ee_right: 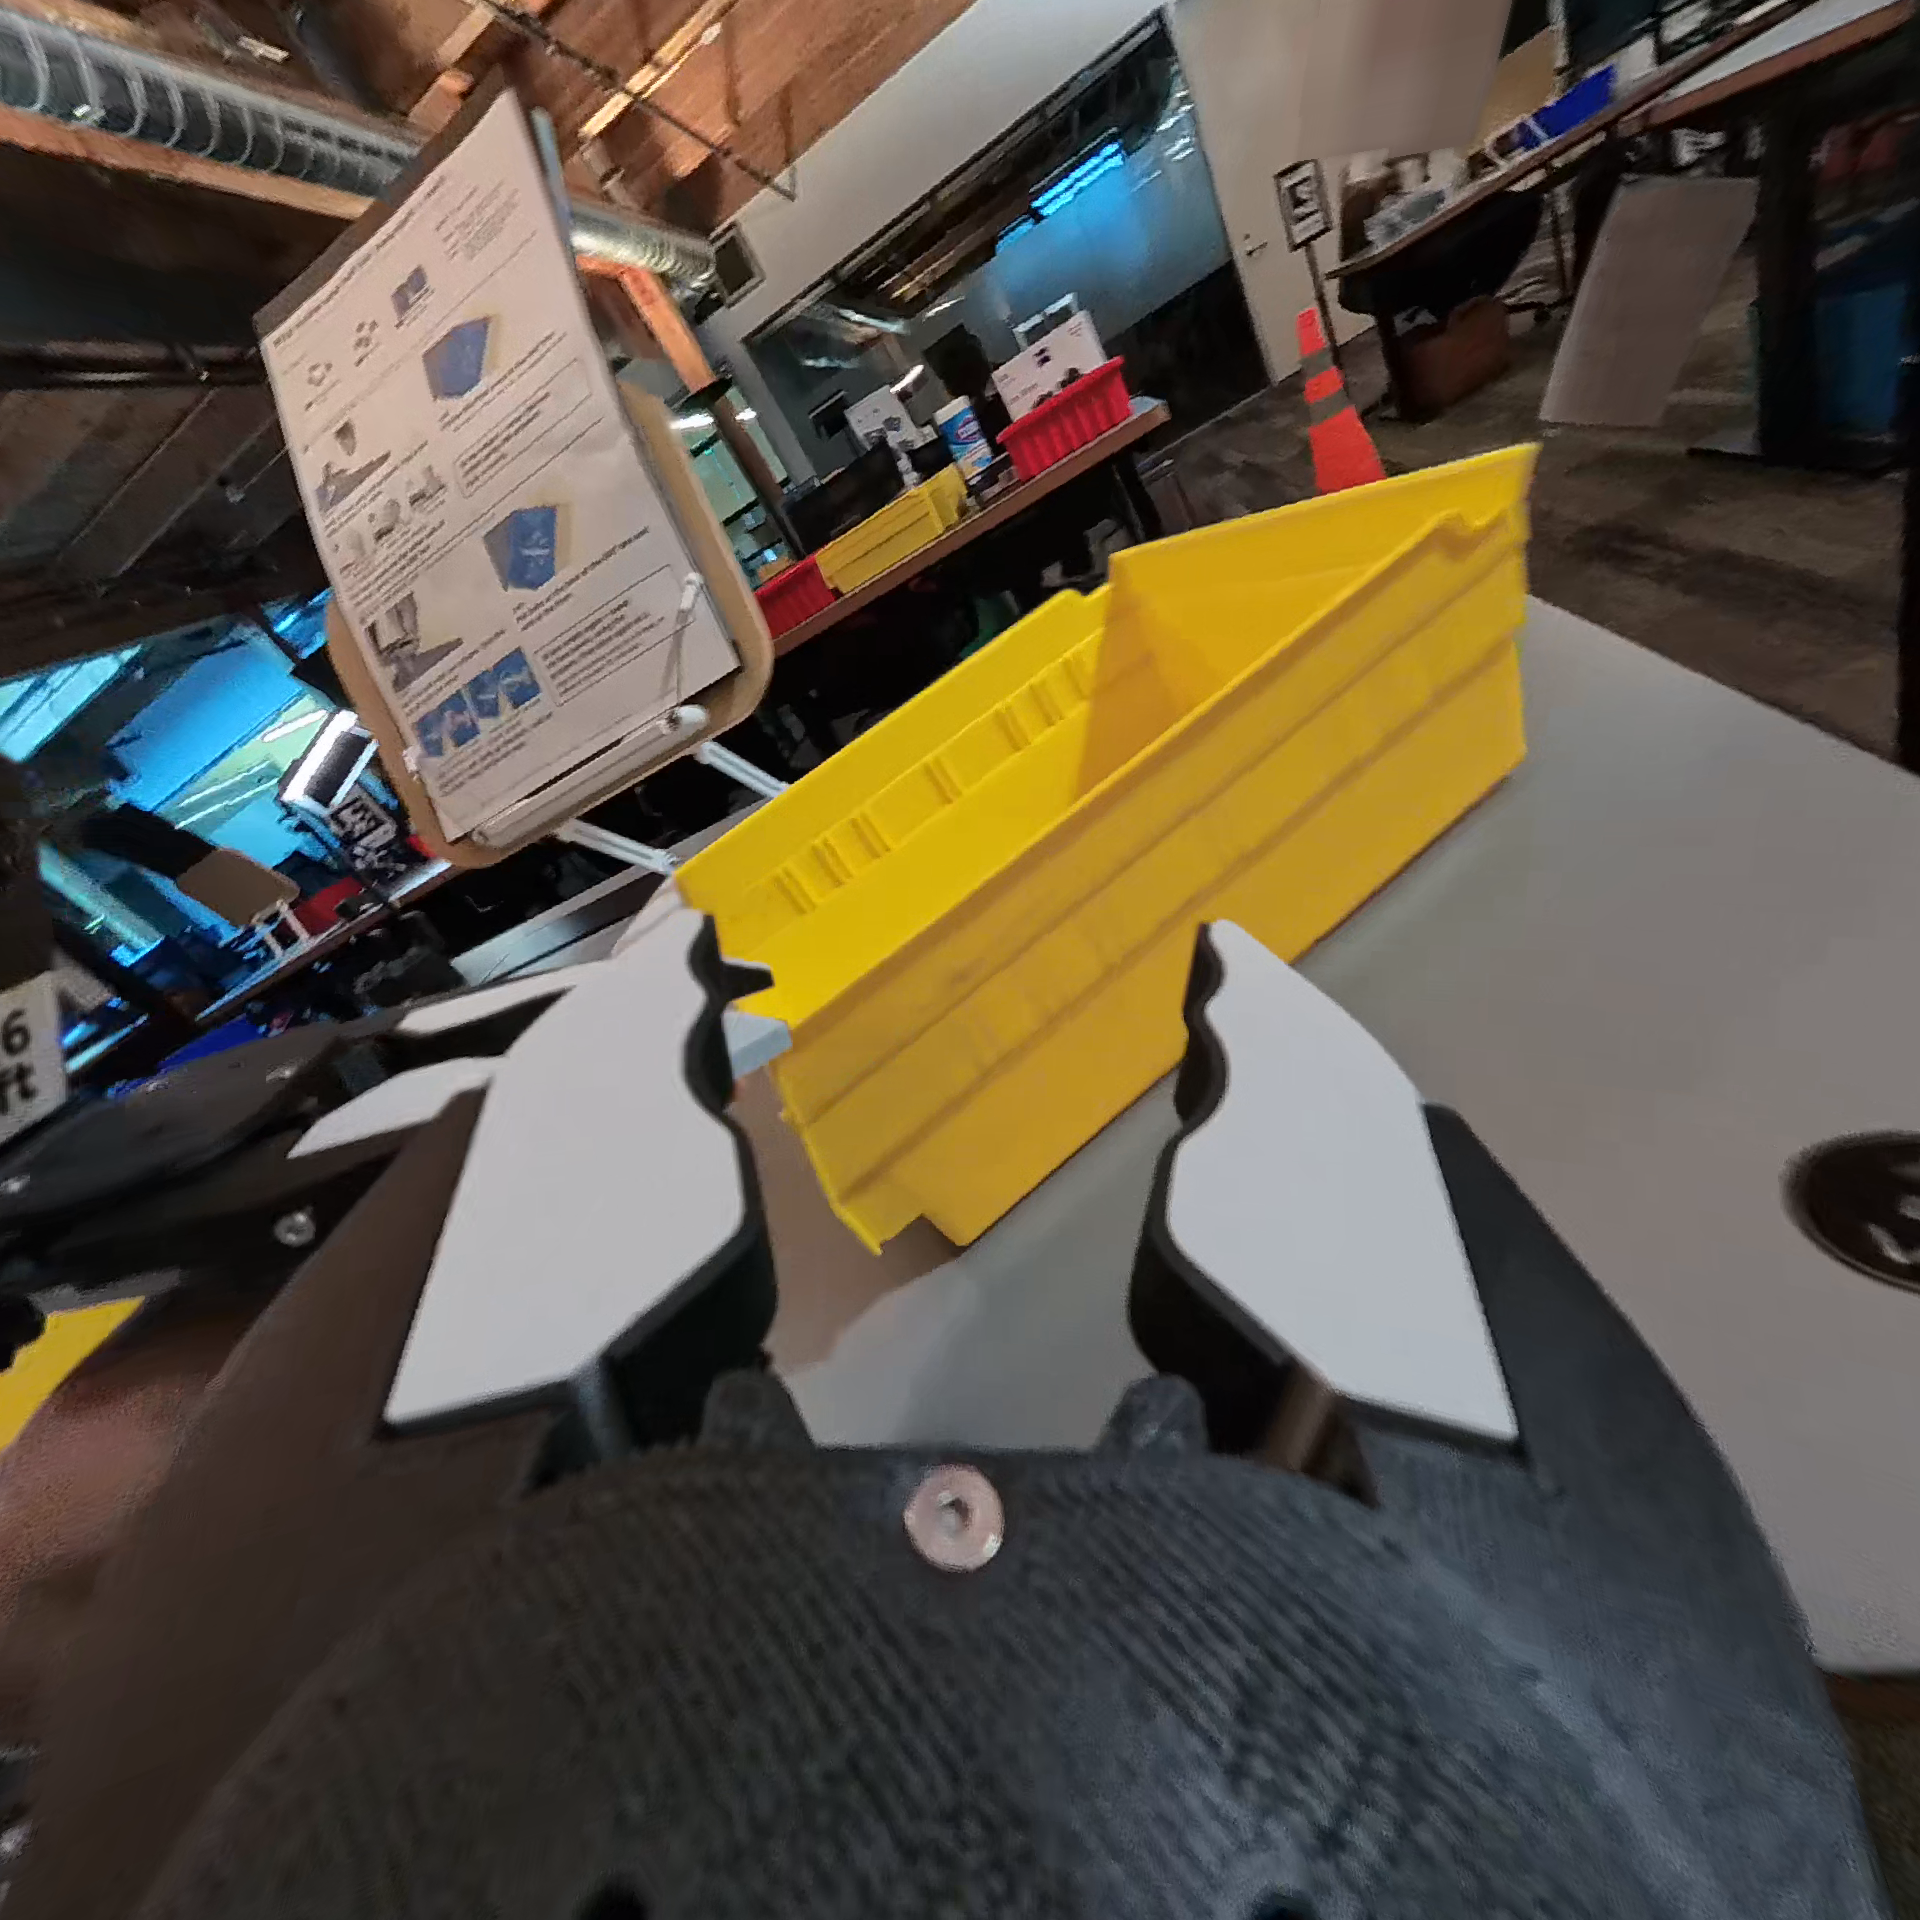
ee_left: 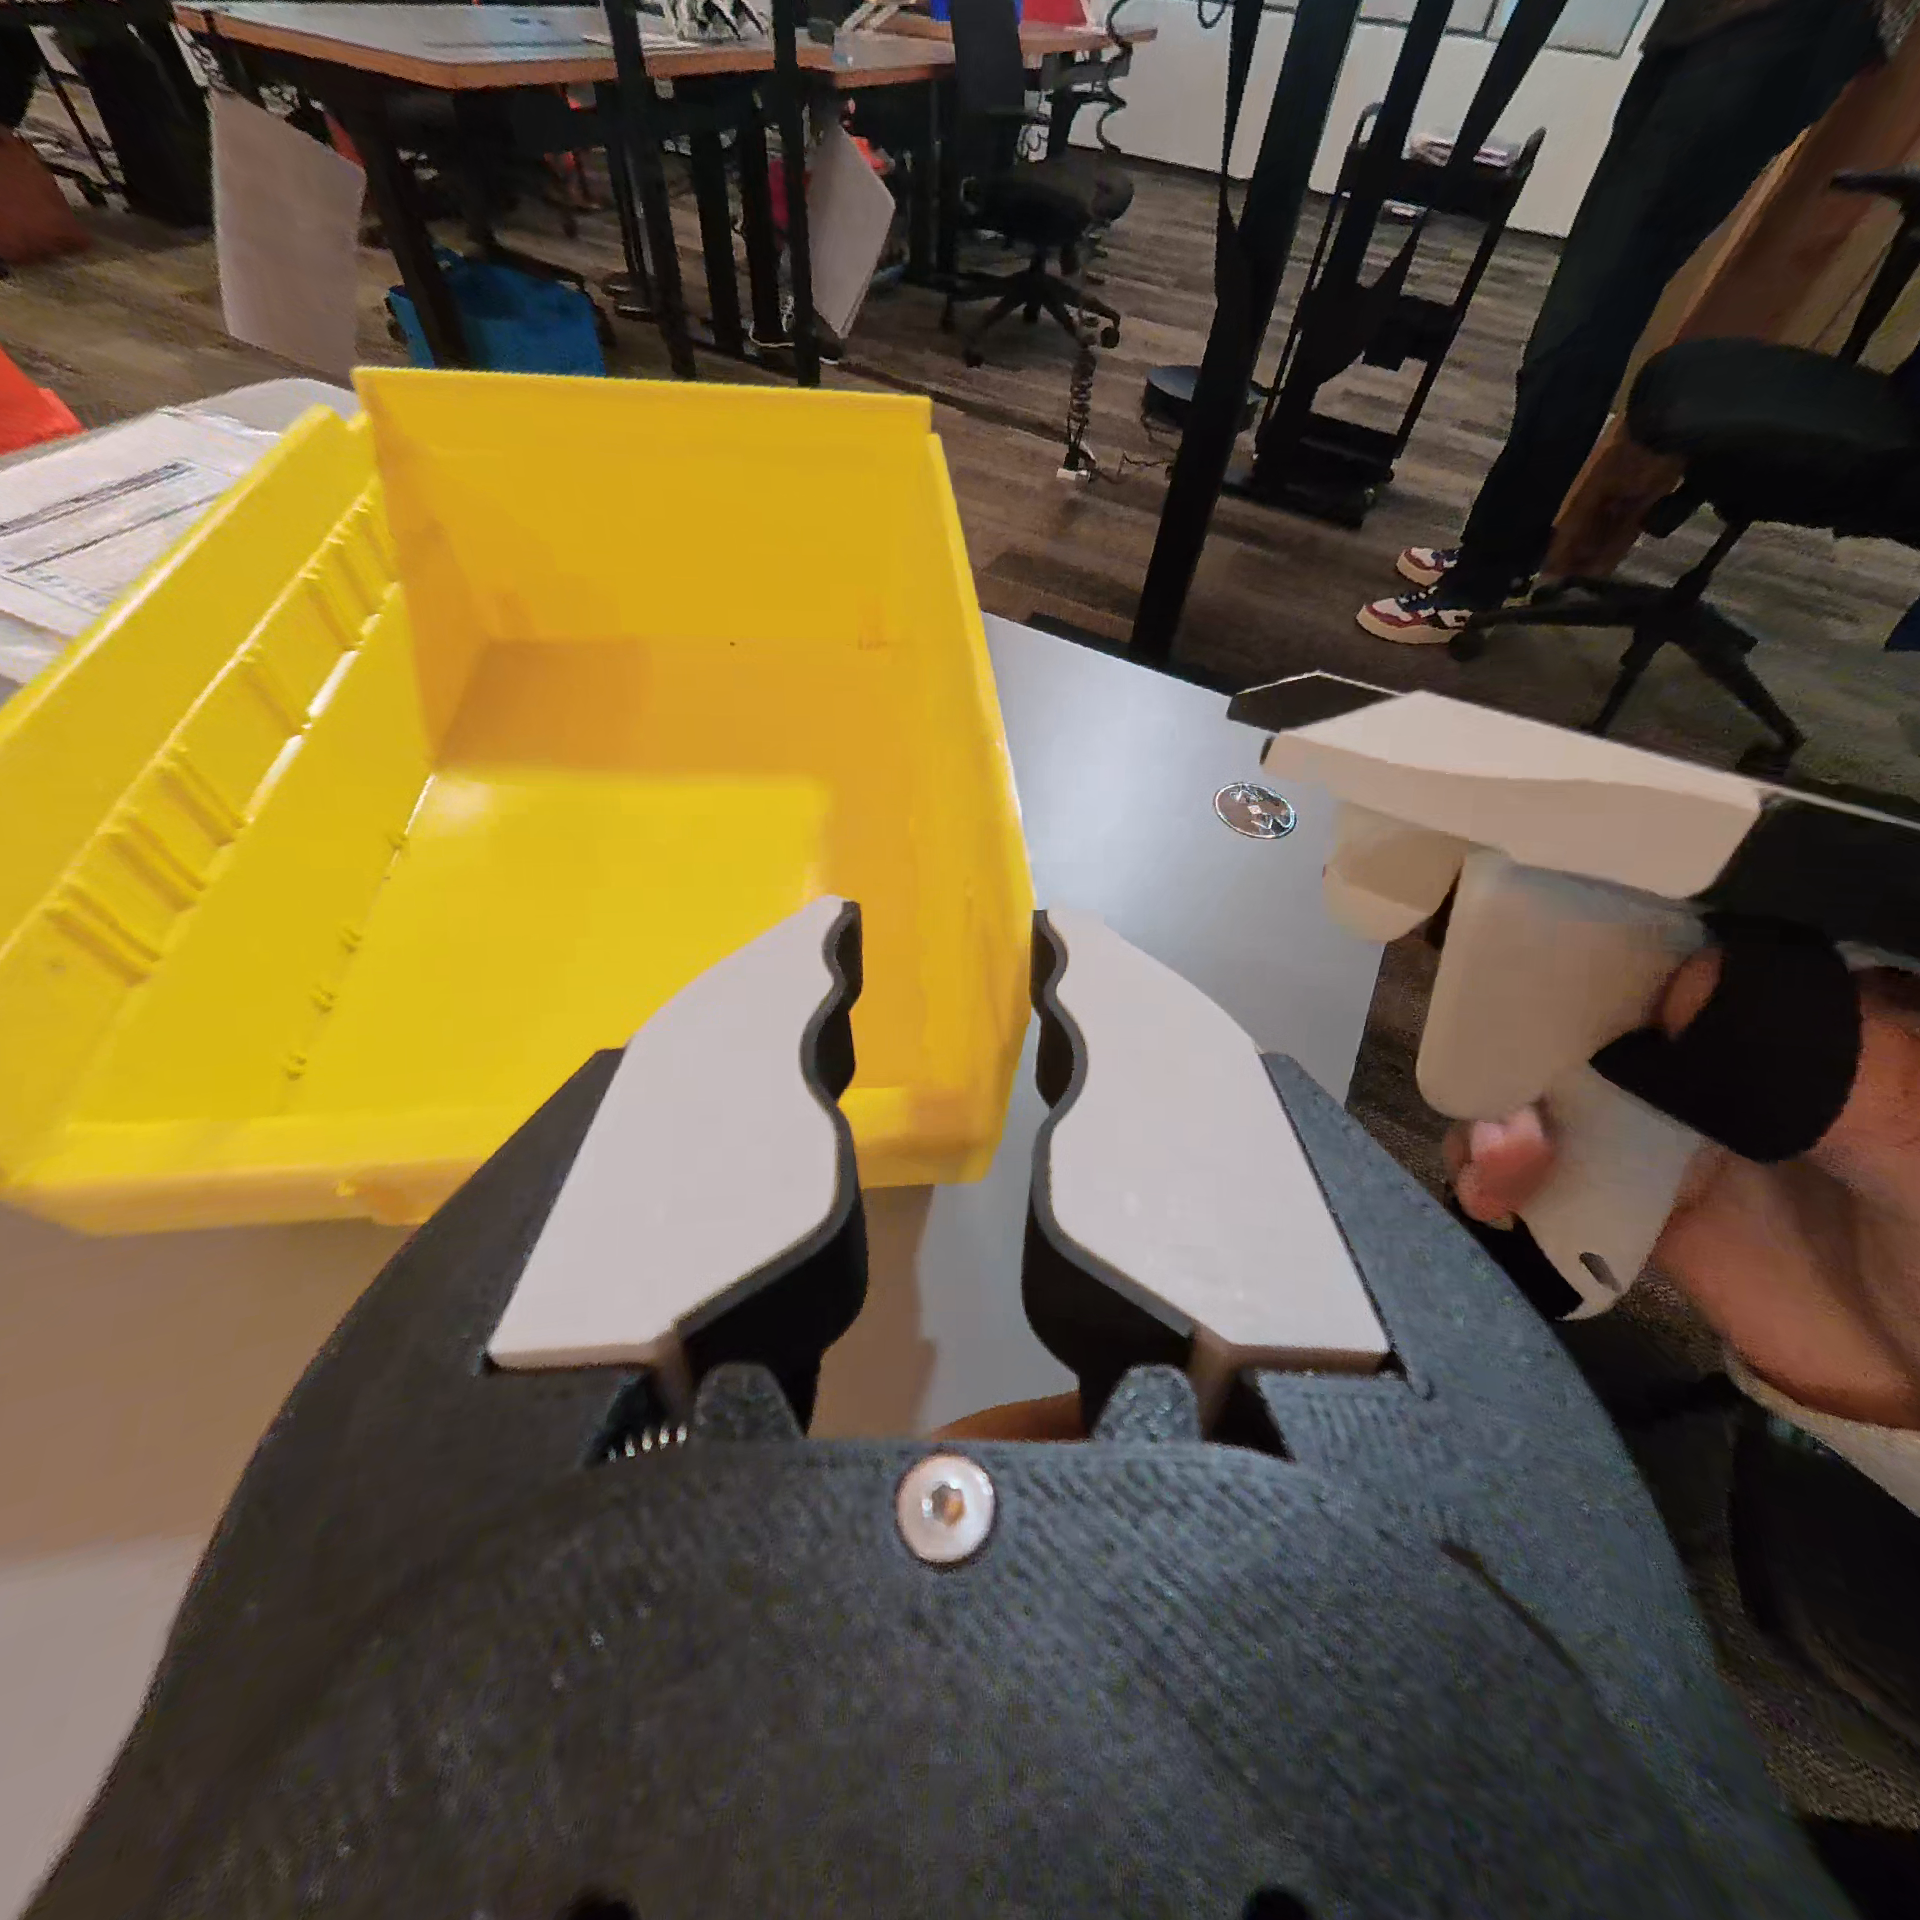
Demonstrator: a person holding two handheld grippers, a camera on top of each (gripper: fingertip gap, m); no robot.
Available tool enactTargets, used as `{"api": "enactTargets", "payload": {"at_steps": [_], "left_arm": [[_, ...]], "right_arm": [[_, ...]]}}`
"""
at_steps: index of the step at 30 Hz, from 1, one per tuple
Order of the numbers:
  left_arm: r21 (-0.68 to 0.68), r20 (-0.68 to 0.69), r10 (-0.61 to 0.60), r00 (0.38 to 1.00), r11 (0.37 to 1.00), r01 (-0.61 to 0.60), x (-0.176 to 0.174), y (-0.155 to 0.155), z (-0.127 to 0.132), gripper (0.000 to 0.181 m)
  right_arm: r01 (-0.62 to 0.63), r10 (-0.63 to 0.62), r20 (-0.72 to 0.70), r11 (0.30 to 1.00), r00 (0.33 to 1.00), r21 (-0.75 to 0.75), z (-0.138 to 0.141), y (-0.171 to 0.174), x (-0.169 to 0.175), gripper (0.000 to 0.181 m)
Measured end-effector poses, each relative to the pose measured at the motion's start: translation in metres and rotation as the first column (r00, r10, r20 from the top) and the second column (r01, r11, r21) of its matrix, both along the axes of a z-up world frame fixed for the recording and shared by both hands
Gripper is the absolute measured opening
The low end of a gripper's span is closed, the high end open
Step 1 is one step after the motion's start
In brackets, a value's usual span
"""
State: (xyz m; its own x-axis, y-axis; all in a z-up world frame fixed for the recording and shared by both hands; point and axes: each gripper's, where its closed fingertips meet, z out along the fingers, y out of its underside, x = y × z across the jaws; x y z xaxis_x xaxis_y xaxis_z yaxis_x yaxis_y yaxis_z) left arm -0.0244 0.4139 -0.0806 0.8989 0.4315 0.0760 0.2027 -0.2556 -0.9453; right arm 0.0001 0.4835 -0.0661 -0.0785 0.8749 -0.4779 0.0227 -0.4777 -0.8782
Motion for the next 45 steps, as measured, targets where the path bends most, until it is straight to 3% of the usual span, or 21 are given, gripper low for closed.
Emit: {"api": "enactTargets", "payload": {"at_steps": [9, 15, 18, 20, 21, 25, 28, 33, 41, 45], "left_arm": [[0.068, -0.025, 0.021, 0.999, 0.997, -0.019, 0.001, -0.049, 0.022, 0.031], [-0.007, 0.010, 0.019, 1.000, 1.000, -0.019, 0.002, -0.120, -0.016, 0.030], [-0.011, 0.032, 0.095, 0.995, 0.995, -0.095, -0.009, -0.168, -0.030, 0.029], [0.038, 0.043, 0.169, 0.985, 0.985, -0.171, -0.017, -0.203, -0.035, 0.028], [0.086, 0.060, 0.219, 0.974, 0.971, -0.223, -0.023, -0.219, -0.035, 0.025], [0.272, 0.202, 0.285, 0.937, 0.903, -0.333, -0.043, -0.260, -0.014, 0.023], [0.316, 0.197, 0.308, 0.931, 0.879, -0.357, -0.049, -0.274, -0.004, 0.022], [0.258, 0.147, 0.339, 0.929, 0.894, -0.367, -0.051, -0.274, -0.010, 0.019], [0.200, 0.055, 0.340, 0.939, 0.917, -0.344, -0.043, -0.264, -0.010, 0.017], [0.257, -0.004, 0.418, 0.908, 0.878, -0.403, -0.048, -0.276, 0.002, 0.009]], "right_arm": [[-0.067, 0.073, -0.021, 0.973, 0.997, 0.220, 0.006, -0.048, -0.014, 0.104], [-0.050, 0.027, 0.121, 0.981, 0.992, 0.187, -0.021, -0.055, -0.048, 0.109], [-0.063, 0.024, 0.177, 0.974, 0.984, 0.218, -0.032, -0.055, -0.056, 0.098], [-0.064, 0.014, 0.192, 0.964, 0.981, 0.257, -0.036, -0.045, -0.055, 0.071], [-0.070, 0.024, 0.190, 0.969, 0.981, 0.235, -0.035, -0.041, -0.055, 0.071], [-0.046, 0.027, 0.186, 0.995, 0.982, 0.094, -0.032, -0.009, -0.049, 0.038], [0.047, -0.066, 0.175, 0.993, 0.982, 0.111, -0.028, 0.029, -0.042, 0.021], [0.146, -0.176, 0.184, 0.975, 0.967, 0.165, -0.026, 0.074, -0.027, 0.007], [0.147, -0.198, 0.186, 0.955, 0.962, 0.258, -0.026, 0.099, -0.021, 0.004], [0.153, -0.198, 0.171, 0.958, 0.965, 0.244, -0.022, 0.097, -0.019, 0.004]]}}
